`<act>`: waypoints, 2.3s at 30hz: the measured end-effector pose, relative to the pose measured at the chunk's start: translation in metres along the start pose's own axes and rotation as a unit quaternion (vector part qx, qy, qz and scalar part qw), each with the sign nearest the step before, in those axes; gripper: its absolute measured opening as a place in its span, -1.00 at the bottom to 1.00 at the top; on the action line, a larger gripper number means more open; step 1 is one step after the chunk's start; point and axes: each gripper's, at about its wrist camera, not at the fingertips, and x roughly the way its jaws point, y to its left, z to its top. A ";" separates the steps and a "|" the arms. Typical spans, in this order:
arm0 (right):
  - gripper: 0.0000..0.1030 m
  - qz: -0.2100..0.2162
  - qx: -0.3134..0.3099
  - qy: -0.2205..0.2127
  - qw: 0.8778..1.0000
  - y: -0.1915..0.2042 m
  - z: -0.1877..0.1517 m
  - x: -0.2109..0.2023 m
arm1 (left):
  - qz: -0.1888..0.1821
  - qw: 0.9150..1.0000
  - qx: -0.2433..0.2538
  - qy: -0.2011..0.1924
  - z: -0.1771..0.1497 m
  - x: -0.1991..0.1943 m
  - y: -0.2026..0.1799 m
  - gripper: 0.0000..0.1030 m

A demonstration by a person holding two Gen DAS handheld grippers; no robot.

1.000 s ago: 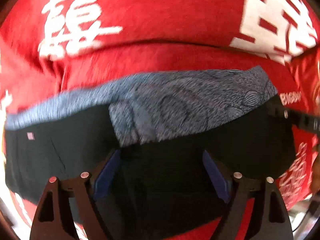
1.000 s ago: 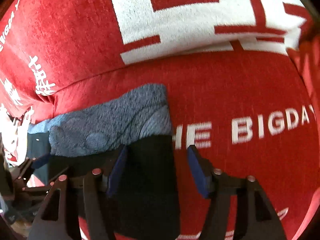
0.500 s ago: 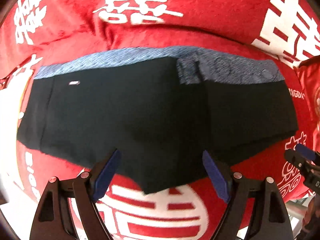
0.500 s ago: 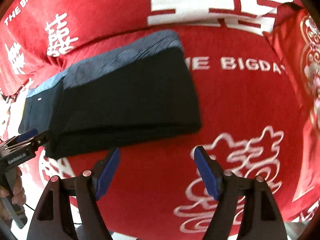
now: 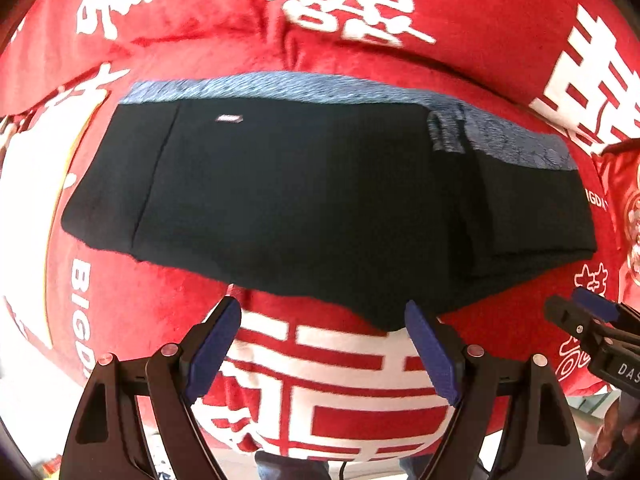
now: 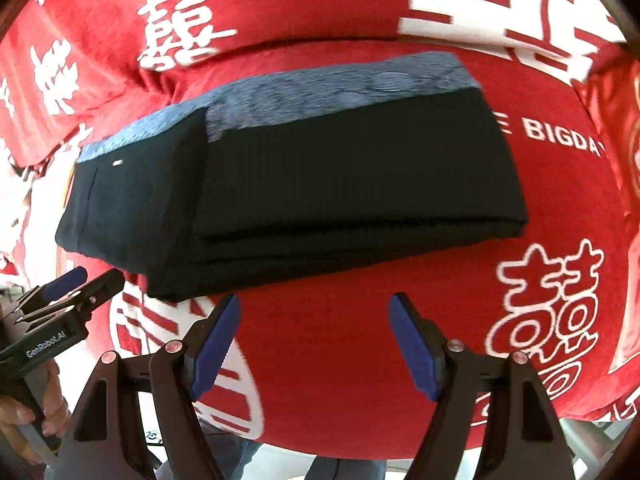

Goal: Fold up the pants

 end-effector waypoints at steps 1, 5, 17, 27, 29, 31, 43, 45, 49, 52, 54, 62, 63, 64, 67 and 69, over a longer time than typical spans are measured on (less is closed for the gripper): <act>0.54 -0.002 -0.005 0.001 1.000 0.006 0.001 0.002 | 0.001 1.000 -0.005 0.002 -0.001 0.001 0.006 0.65; 0.54 -0.010 -0.030 0.013 0.999 0.032 0.006 0.012 | 0.002 1.000 -0.027 0.010 -0.002 0.006 0.025 0.65; 0.54 -0.008 -0.072 0.038 0.997 0.091 0.020 0.036 | 0.003 0.997 -0.075 0.020 0.002 0.017 0.078 0.65; 0.56 -0.011 -0.075 0.057 0.995 0.116 0.030 0.060 | 0.012 0.995 -0.094 0.026 0.007 0.026 0.111 0.65; 0.59 -0.012 -0.073 0.061 0.995 0.116 0.031 0.065 | 0.016 0.994 -0.101 0.022 0.008 0.025 0.119 0.65; 0.62 -0.013 -0.071 0.063 0.995 0.116 0.032 0.069 | 0.023 0.993 -0.110 0.021 0.011 0.027 0.129 0.65; 0.73 -0.021 -0.071 0.064 0.995 0.126 0.036 0.078 | -0.016 0.981 -0.192 -0.014 0.020 0.023 0.199 0.65; 0.73 -0.023 -0.073 0.064 0.995 0.128 0.036 0.080 | -0.058 0.976 -0.206 -0.024 0.019 0.026 0.208 0.65; 0.73 -0.027 -0.078 0.064 0.994 0.132 0.036 0.082 | -0.123 0.964 -0.235 -0.033 0.018 0.036 0.219 0.65; 0.73 -0.027 -0.080 0.065 0.994 0.133 0.035 0.083 | -0.165 0.947 -0.270 -0.048 0.014 0.043 0.229 0.65; 0.73 -0.028 -0.082 0.064 0.994 0.133 0.034 0.083 | -0.187 0.937 -0.291 -0.055 0.011 0.050 0.233 0.65; 0.74 -0.029 -0.092 0.061 0.993 0.138 0.036 0.088 | -0.237 0.914 -0.316 -0.091 0.009 0.052 0.242 0.66; 0.74 -0.028 -0.093 0.061 0.993 0.138 0.037 0.089 | -0.244 0.912 -0.317 -0.094 0.009 0.050 0.241 0.66; 0.74 -0.027 -0.095 0.061 0.993 0.138 0.037 0.089 | -0.255 0.908 -0.316 -0.098 0.009 0.046 0.241 0.66; 0.74 -0.023 -0.096 0.059 0.993 0.139 0.038 0.090 | -0.277 0.908 -0.285 -0.132 0.015 0.025 0.234 0.66; 0.74 -0.022 -0.096 0.057 0.994 0.138 0.036 0.089 | -0.272 0.915 -0.269 -0.128 0.023 0.027 0.229 0.66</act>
